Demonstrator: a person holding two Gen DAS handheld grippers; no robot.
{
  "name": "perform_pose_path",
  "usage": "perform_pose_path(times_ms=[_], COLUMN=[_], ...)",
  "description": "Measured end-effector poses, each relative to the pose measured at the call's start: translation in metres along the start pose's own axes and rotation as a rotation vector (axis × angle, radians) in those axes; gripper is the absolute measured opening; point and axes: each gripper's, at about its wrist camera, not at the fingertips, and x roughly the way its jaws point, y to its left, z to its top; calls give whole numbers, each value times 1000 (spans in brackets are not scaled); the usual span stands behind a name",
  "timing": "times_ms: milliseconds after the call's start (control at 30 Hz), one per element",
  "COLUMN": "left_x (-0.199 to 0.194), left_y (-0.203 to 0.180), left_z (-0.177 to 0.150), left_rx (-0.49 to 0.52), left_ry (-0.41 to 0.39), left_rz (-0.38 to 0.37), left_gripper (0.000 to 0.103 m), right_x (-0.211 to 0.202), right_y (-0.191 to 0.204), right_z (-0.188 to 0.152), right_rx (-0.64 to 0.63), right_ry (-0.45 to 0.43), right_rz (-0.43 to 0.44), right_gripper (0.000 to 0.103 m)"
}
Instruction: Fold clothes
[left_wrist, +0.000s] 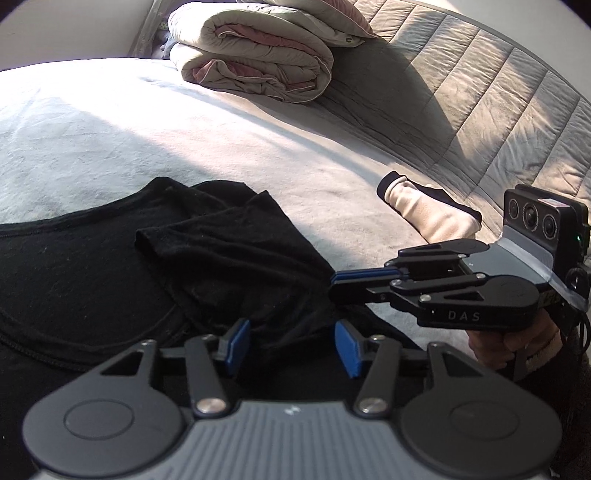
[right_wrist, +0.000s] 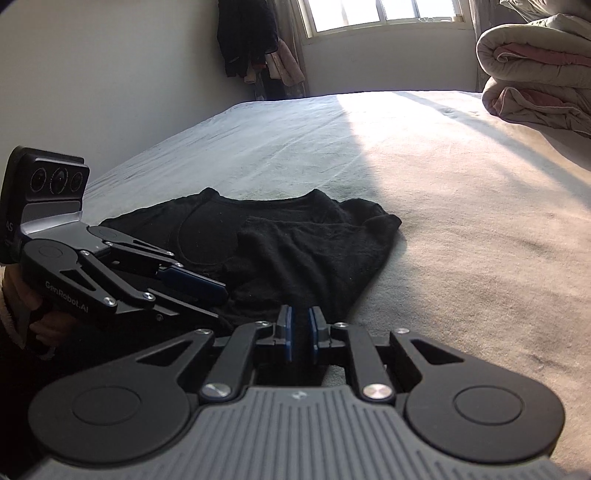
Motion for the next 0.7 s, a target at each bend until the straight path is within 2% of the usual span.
perform_pose_path(times_ms=[67, 100, 133, 167, 267, 333, 467, 567, 667, 700], left_x=[-9, -16, -23, -35, -68, -95, -155, -191, -214, -219], left_y=[-4, -5, -5, -4, 4, 16, 53, 79, 98, 105], left_z=[1, 1, 0, -1, -8, -13, -30, -55, -79, -83], left_rx=[-40, -53, -63, -79, -107, -148, -355, -512, -594, -622], left_ry=[8, 2, -1, -4, -9, -21, -110, -194, -243, -253], left_rz=[26, 45, 61, 92, 203, 322, 600, 727, 823, 827], left_gripper=[58, 61, 64, 66, 73, 75, 77, 77, 77, 76], right_x=[-2, -4, -5, -7, -12, -11, 2, 18, 35, 40], right_y=[3, 5, 8, 12, 27, 39, 66, 89, 113, 121], right_z=[3, 5, 7, 11, 24, 33, 51, 63, 70, 73], right_rx=[6, 10, 12, 5, -9, -11, 0, 7, -9, -14], right_ry=[4, 7, 9, 4, 7, 9, 28, 55, 71, 76], right_rz=[-12, -19, -26, -25, -1, -1, 0, 24, 43, 50], right_gripper=[19, 27, 40, 43, 43, 44, 45, 45, 45, 45])
